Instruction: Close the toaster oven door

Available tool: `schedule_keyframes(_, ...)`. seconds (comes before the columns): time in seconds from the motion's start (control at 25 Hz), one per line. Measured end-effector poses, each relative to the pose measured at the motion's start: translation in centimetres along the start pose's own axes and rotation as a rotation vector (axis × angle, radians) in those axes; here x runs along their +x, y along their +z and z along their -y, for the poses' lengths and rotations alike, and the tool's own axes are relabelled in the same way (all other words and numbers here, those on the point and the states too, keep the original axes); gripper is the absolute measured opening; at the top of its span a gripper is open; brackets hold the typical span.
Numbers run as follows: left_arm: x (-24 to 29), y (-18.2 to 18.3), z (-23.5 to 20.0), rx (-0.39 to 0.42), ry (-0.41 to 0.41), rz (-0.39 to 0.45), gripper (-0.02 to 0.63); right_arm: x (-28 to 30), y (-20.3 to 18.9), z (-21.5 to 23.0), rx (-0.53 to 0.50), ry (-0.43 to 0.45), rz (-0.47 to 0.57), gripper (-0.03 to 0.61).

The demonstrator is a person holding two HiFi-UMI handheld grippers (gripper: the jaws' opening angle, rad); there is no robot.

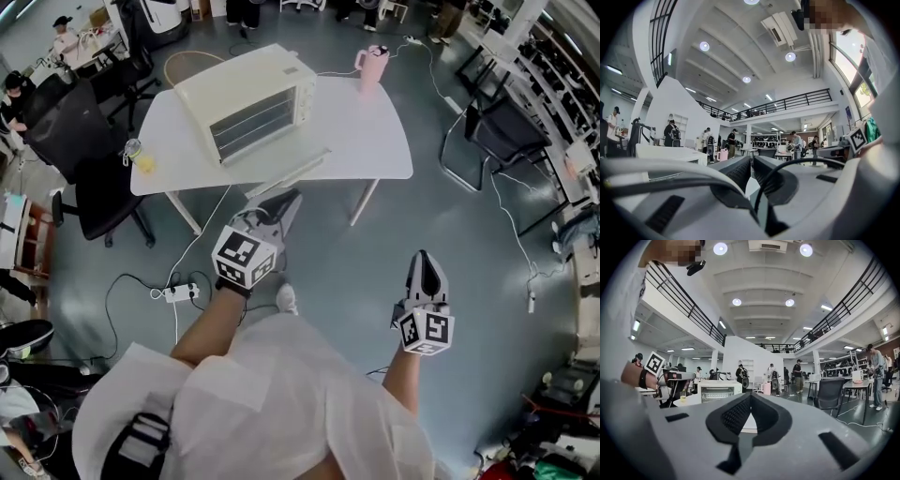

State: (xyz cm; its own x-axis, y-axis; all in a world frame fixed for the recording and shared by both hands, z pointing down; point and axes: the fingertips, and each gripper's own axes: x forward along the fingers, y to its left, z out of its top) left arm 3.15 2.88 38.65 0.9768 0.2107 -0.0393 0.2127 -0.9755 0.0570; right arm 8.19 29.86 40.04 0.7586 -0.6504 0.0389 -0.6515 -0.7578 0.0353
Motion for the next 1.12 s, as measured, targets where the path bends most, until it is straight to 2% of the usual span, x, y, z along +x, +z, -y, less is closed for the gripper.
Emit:
schedule_keyframes(0.36,7.3,-0.2,-9.0,-0.020,0.113,0.026,0.023,13.3,0.9,1.3,-0.026,0.103,-0.007,0.005)
schedule_keyframes(0.64,11.1,0.5,-12.2,-0.007,0.143,0.048,0.023,21.0,2.0,2.1,-0.038,0.174,0.025,0.006)
schedule_keyframes(0.96,11.7,0.4,-14.7,0.002,0.306,0.051,0.023,28.3,2.1,2.9,-0.037,0.332,0.034,0.018)
schedule_keyframes(1.12,10.9,0.5,-15.1,-0.001,0.417,0.062,0.023,31.4,2.2,2.2,-0.057,0.472,0.019,0.021)
